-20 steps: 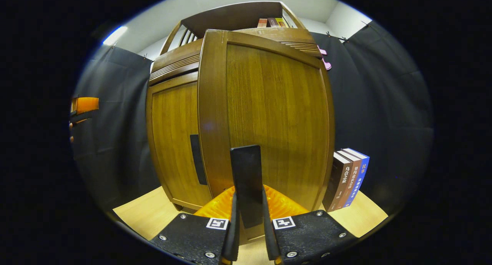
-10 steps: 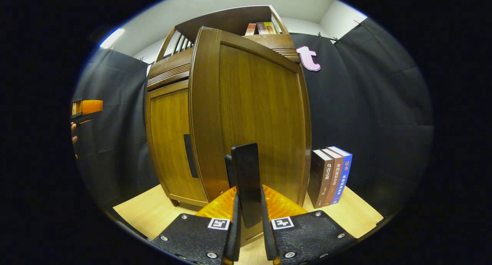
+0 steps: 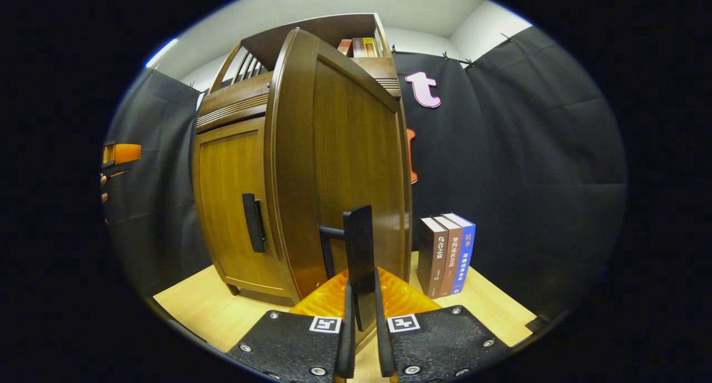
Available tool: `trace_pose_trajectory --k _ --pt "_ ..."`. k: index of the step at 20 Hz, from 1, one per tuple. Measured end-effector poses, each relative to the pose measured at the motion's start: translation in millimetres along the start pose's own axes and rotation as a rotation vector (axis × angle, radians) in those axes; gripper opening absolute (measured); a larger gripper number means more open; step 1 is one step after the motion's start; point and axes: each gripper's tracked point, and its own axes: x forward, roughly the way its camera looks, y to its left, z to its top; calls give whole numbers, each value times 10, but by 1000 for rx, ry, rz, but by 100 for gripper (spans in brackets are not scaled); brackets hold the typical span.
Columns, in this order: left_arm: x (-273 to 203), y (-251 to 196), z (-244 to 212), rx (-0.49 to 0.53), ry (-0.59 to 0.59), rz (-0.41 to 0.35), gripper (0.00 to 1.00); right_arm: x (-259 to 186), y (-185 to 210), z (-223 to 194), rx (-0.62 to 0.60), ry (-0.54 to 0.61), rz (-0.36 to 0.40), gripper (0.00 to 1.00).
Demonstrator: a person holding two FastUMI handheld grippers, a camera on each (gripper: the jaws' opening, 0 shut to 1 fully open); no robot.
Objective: Open the right door of the double-door shoe cabinet with the right hand, and open the left door with the left hand.
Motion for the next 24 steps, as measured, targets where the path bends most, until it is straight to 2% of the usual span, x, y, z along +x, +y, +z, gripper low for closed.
trace_pose_trajectory --k 4,5,6,7,8,9,11,12,13,14,24 --pt "-12 -37 18 0 -7 -3 95 -38 -102 -4 -27 -4 -36 13" --pt "-9 -57 15 1 -6 -5 95 -46 -116 1 -23 -4 -39 2" --pt "-3 -73 20 2 -6 -6 95 -39 -126 2 -17 -7 -41 12" --pt "-2 -91 22 4 -5 -9 95 -48 -124 1 -16 -7 -41 2" --pt "0 -125 19 7 -4 -13 95 -55 -124 -2 -16 -7 -40 2" --pt "2 -147 19 9 -3 -17 95 -37 -127 -12 -14 -6 -38 12" --pt "2 -170 18 16 -4 -20 95 -29 -149 -15 -12 -5 -34 12" --pt "-6 -182 30 17 -5 -20 95 -39 -162 -11 -11 -5 -34 2" --pt "-5 -190 40 18 -6 -21 95 -56 -174 -4 -9 -6 -34 2" --pt "-1 -205 45 17 -7 -22 95 -44 -193 -16 -5 -5 -35 12" --pt "-6 -357 66 20 -7 -36 95 -104 -465 -5 11 -6 -61 11"
